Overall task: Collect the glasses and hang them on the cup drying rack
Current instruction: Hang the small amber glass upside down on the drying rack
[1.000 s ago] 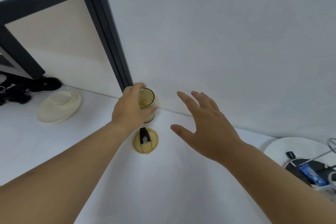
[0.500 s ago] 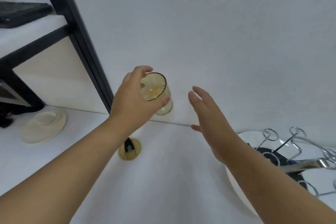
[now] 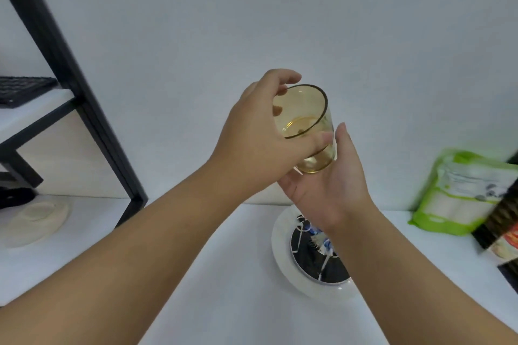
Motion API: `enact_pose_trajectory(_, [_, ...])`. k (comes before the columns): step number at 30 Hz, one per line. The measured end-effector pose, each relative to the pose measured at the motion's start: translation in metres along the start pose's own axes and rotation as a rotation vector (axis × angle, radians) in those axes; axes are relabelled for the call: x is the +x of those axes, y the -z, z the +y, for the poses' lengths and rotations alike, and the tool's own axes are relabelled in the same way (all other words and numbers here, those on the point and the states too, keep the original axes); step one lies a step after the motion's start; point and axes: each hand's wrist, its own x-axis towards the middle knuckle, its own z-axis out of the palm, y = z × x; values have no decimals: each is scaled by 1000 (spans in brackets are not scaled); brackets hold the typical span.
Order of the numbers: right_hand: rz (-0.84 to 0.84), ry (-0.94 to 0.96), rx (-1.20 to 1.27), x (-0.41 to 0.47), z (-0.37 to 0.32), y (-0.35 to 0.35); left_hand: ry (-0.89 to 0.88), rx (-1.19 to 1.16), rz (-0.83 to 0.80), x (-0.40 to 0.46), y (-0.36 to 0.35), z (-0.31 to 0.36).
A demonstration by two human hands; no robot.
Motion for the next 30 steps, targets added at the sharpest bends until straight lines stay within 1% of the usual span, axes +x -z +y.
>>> enact_pose_trajectory(5, [9, 27, 119, -47, -42, 23, -5, -53, -95, -13, -33, 47])
enact_pose_trajectory(7, [16, 37, 149, -64, -58, 34, -7, -62, -156, -17, -44, 64])
enact_pose_trajectory(9, [19, 44, 162, -79, -76, 47, -1, -101, -185, -21, -53, 75])
enact_pose_trajectory(10, [31, 44, 162, -87, -85, 53, 40, -149, -175, -24, -58, 76])
enact_pose_trajectory(12, [62, 54, 153, -100, -104, 67, 193, -231, -124, -33, -72, 63])
enact_pose_trajectory(13, [72, 69, 146, -106, -112, 75, 253, -211, -114, -39, -81, 49])
enact_pose_trajectory(15, [100, 88, 134, -114, -122, 94, 323, -56, -149, -62, -100, 12])
enact_pose_trajectory(17, [131, 88, 120, -117, -124, 116, 339, 113, -183, -87, -117, -27])
enact_pose_trajectory(20, [162, 63, 107, -119, -114, 155, 375, 286, -241, -118, -135, -73])
enact_pose_trajectory(23, [171, 37, 98, -115, -98, 188, 385, 400, -337, -131, -153, -105])
enact_pose_trajectory(25, [182, 32, 84, -111, -88, 203, 369, 414, -367, -132, -166, -117])
enact_pose_trajectory(27, [191, 28, 73, -108, -78, 214, 350, 411, -349, -130, -176, -124])
enact_pose_trajectory(30, [194, 4, 61, -104, -67, 223, 261, 511, -210, -120, -183, -128])
